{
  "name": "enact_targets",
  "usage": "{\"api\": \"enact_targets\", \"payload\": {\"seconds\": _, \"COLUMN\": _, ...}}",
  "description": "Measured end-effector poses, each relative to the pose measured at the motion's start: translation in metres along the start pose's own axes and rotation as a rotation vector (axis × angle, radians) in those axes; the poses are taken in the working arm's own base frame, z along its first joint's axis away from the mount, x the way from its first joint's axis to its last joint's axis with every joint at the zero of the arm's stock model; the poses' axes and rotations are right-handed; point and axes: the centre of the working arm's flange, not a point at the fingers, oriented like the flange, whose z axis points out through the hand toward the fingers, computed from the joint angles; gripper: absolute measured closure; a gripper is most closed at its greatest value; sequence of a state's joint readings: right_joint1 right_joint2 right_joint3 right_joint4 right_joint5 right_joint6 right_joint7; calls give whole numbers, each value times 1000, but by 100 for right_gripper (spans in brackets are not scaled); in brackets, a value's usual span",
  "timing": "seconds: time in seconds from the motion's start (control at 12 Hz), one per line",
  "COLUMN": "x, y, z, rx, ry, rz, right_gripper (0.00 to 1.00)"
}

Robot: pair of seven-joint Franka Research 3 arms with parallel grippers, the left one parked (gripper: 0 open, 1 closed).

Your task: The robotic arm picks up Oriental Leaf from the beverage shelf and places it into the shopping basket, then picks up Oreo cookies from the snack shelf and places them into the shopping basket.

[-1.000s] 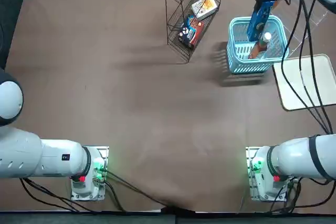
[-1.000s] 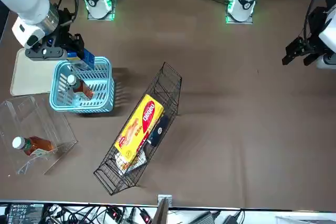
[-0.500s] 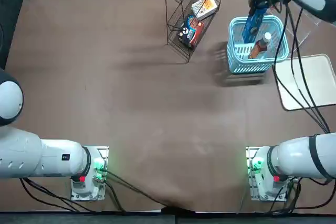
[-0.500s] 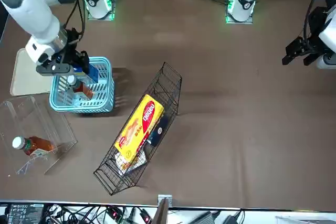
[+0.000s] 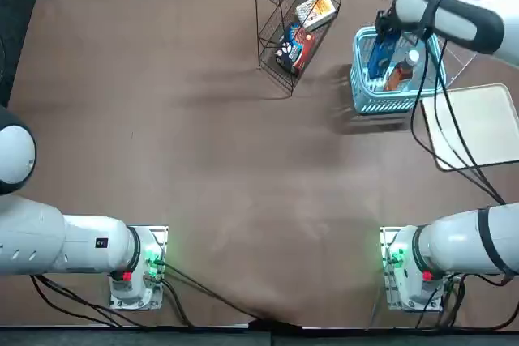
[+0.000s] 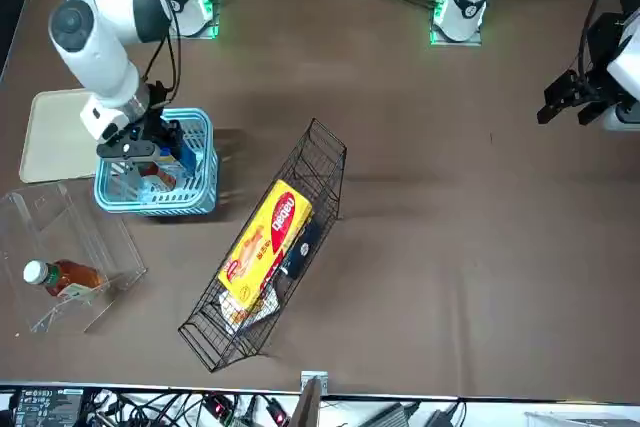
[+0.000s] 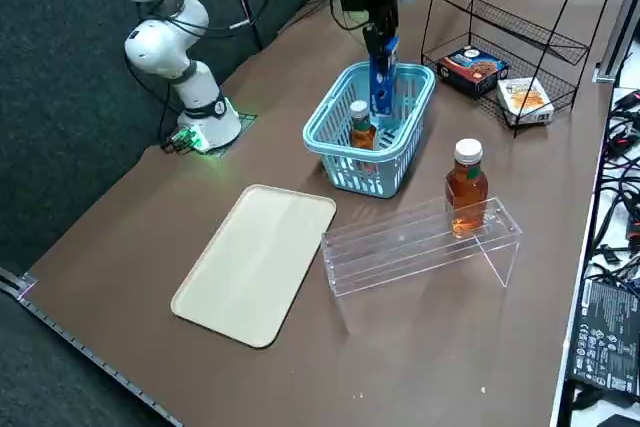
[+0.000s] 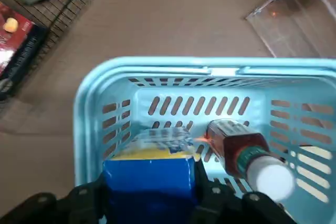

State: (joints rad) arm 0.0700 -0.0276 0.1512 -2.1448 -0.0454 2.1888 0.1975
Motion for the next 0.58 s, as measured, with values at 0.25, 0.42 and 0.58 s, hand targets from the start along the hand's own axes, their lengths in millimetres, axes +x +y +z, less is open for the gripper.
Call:
{"api": "enact_targets", "payload": {"seconds": 0.25, "x": -12, "y": 0, "z": 40, "rx": 6, "ry": 11, "rz": -5, "right_gripper": 46}}
{"api": "enact_targets", "payload": {"seconds": 0.42, "x": -14, "y": 1, "z": 60, "rx": 11, "ry": 4, "rz": -5, "right_gripper": 46}}
{"api": "enact_targets", "payload": {"seconds": 0.58, "x": -13, "y": 0, "z": 84, "rx": 15, "ry": -15, "rz": -4, "right_gripper": 46}}
